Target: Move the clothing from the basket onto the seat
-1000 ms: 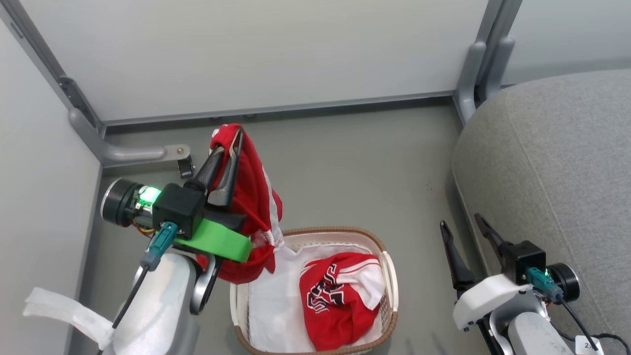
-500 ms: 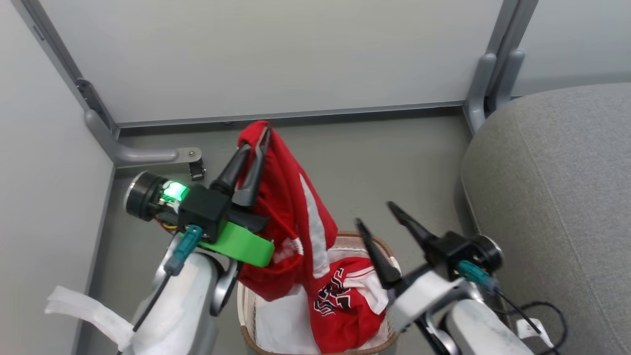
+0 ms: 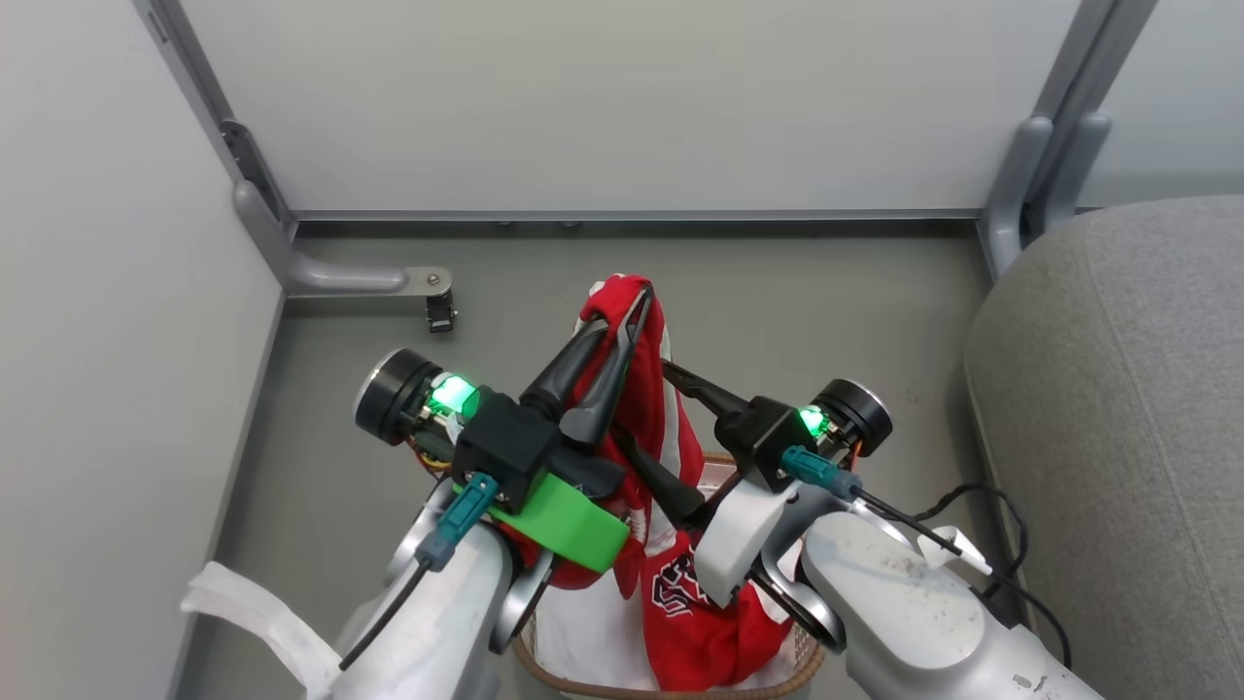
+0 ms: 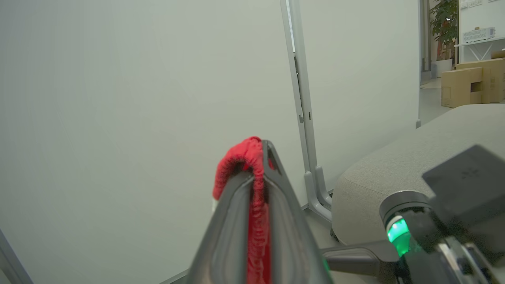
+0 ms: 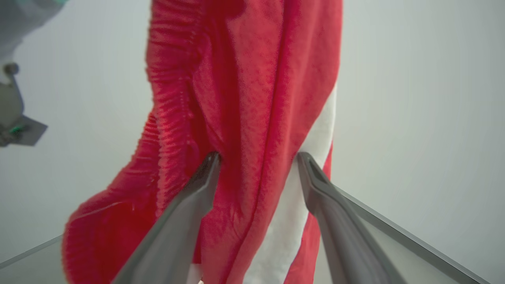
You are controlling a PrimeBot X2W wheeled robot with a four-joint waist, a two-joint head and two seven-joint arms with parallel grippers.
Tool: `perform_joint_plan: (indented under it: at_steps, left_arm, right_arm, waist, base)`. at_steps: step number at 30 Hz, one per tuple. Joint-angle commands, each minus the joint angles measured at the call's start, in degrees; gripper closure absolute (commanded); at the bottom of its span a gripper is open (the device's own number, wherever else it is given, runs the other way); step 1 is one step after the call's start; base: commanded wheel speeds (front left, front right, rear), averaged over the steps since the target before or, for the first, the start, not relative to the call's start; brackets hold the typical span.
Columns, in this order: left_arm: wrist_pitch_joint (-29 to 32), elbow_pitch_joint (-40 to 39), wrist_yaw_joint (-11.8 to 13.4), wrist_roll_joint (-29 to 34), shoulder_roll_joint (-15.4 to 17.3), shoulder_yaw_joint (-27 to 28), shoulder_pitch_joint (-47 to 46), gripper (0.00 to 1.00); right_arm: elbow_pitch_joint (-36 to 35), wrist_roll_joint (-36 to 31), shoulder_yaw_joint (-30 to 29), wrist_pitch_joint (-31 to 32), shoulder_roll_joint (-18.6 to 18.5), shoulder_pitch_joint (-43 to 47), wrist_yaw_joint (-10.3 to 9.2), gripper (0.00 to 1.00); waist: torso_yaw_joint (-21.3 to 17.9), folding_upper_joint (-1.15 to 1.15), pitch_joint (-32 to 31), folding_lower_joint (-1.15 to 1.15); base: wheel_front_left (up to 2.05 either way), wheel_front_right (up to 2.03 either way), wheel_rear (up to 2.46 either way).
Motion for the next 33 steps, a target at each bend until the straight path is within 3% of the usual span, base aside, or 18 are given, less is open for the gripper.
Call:
perform_joint_plan:
  at_steps: [1, 4, 5, 6, 7, 11, 12, 14, 15, 21, 33]
  left_arm:
    - [-0.1, -0.1, -0.1, -0.6, -0.1, -0.3, -1.1, 1.0]
    - [-0.1, -0.4, -0.1, -1.0, -0.2, -1.3, -1.2, 1.0]
    - [-0.1, -0.5, -0.1, -1.3, -0.2, -1.5, -1.1, 1.0]
    - [-0.1, -0.6, -0.1, -1.3, -0.2, -1.6, -1.1, 1.0]
    - [-0.1, -0.6, -0.1, -1.4, -0.3, -1.7, -1.1, 1.0]
    - [-0.1, -0.7, -0.1, -1.6, -0.3, -1.3, -1.0, 1.0]
    - [-0.1, -0.7, -0.1, -1.5, -0.4, -0.9, -0.8, 0.91]
    - [-0.1, -0.8, -0.1, -1.0, -0.2, -0.1, -0.1, 0.52]
    - [-0.1, -0.6, -0.1, -1.0, -0.2, 0.2, 0.3, 0.04]
    - [-0.1, -0.4, -0.1, -0.3, 0.5, 2.1, 1.6, 0.0]
    - [0.0, -0.8, -0.1, 0.8, 1.3, 4.9, 2.4, 0.0]
  right_arm:
    - [0.6, -0.2, -0.1, -0.1, -0.2, -0.3, -0.06, 0.0]
    - [2.5, 0.8, 1.5, -0.1, -0.3, -0.4, -0.06, 0.0]
    - [3.1, 1.4, 2.1, -0.1, -0.3, -0.4, -0.06, 0.53]
    - [3.6, 1.8, 2.5, -0.1, -0.2, -0.8, -0.06, 0.84]
    - [3.7, 2.3, 2.7, -0.1, -0.2, -1.1, -0.06, 1.0]
    - [4.8, 3.2, 1.6, -0.1, -0.3, -1.3, -0.06, 1.0]
    - [4.9, 2.7, 0.8, -0.1, -0.3, -1.2, -0.06, 1.0]
    - [4.9, 2.1, -1.0, -0.1, -0.3, -0.5, -0.06, 1.0]
    - [4.6, 1.7, -2.2, -0.1, -0.3, -0.1, -0.06, 1.0]
    - [1.6, -1.1, -9.5, -0.1, -0.3, 2.3, -0.07, 1.0]
    - [-5.5, -7.2, -21.7, -0.1, -0.3, 4.6, -0.07, 1.0]
  waist:
    - [0.8, 0.0, 0.0, 0.0]
    - [1.2, 0.0, -0.1, 0.0]
    - [1.3, 0.0, -0.1, 0.0]
    - [1.4, 0.0, -0.1, 0.0]
    - [1.5, 0.0, -0.1, 0.0]
    - [1.1, 0.0, 0.2, 0.0]
    - [0.8, 0.0, 0.3, 0.0]
    - [-0.3, 0.0, 0.5, 0.0]
    - [-0.9, 0.0, 0.6, 0.0]
    - [-7.1, 0.0, 1.9, 0.0]
    - [-25.7, 0.0, 5.8, 0.0]
  base:
    - [0.0, 0.0, 0.0]
    - [0.0, 0.0, 0.0]
    - [0.0, 0.0, 0.0]
    - [0.0, 0.0, 0.0]
    - [0.0, 0.0, 0.0]
    - [0.0, 0.0, 0.0]
    - [0.0, 0.0, 0.0]
    - [0.0, 0.0, 0.0]
    - [0.0, 0.0, 0.0]
    - [0.0, 0.0, 0.0]
    - [0.0, 0.0, 0.0]
